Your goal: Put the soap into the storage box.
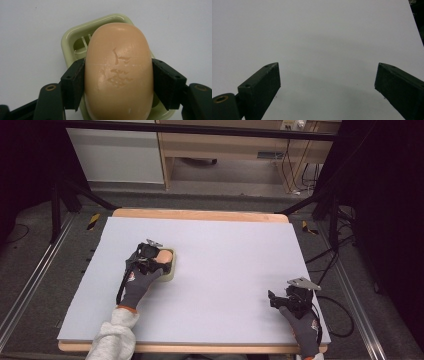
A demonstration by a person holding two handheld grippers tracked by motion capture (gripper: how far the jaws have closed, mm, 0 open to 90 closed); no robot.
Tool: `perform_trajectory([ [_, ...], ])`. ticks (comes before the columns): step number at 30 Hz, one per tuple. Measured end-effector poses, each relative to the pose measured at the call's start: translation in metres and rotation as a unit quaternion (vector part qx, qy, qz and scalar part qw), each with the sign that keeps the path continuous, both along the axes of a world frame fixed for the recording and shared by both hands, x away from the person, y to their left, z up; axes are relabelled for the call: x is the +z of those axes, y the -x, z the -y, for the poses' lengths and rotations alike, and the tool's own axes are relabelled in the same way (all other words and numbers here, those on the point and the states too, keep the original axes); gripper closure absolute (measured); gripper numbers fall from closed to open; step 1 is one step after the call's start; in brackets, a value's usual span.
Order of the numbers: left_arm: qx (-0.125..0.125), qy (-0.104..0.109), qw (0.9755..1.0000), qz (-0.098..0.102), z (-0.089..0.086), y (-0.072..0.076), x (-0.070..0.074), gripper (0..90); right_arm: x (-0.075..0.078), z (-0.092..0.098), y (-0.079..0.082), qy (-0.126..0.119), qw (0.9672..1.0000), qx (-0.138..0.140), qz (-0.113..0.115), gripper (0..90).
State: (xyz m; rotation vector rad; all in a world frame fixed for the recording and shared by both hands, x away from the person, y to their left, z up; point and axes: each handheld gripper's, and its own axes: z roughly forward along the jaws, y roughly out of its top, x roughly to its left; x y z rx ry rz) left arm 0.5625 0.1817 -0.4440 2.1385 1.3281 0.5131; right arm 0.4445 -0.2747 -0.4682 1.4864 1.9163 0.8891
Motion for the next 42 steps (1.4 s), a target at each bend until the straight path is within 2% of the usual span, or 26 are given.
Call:
perform_trajectory([
  [9, 0.002, 0.002, 1.0000, -0.001, 0.002, 0.000, -0.003, 31.3, 0.000, -0.001, 0.000, 0.000, 1.0000, -0.001, -0.001, 6.7],
  [13, 0.003, 0.008, 0.9999, 0.008, -0.001, 0.002, 0.002, 29.4, 0.000, -0.001, 0.000, 0.001, 1.0000, 0.001, -0.001, 6.7],
  [17, -0.008, 0.018, 0.9996, 0.018, -0.005, 0.008, 0.012, 29.3, 0.000, 0.000, 0.000, 0.003, 1.0000, 0.002, 0.000, 6.7],
  [19, -0.015, 0.024, 0.9992, 0.028, -0.006, 0.014, 0.018, 29.2, 0.000, -0.001, 0.000, 0.002, 1.0000, 0.000, 0.000, 6.7],
  [24, -0.034, 0.030, 0.9983, 0.036, -0.011, 0.027, 0.026, 28.9, 0.000, 0.000, 0.001, 0.002, 1.0000, -0.002, 0.002, 6.7],
  [27, -0.043, 0.029, 0.9978, 0.042, -0.014, 0.035, 0.027, 28.1, 0.001, 0.000, 0.001, 0.003, 1.0000, -0.004, 0.003, 6.7],
  [32, -0.060, 0.047, 0.9963, 0.041, -0.018, 0.045, 0.027, 26.5, 0.001, 0.002, 0.001, 0.003, 1.0000, -0.008, 0.005, 6.7],
  [42, -0.060, 0.054, 0.9949, 0.061, -0.027, 0.074, 0.021, 22.1, 0.000, 0.009, 0.004, 0.010, 0.9997, -0.022, 0.006, 6.0],
])
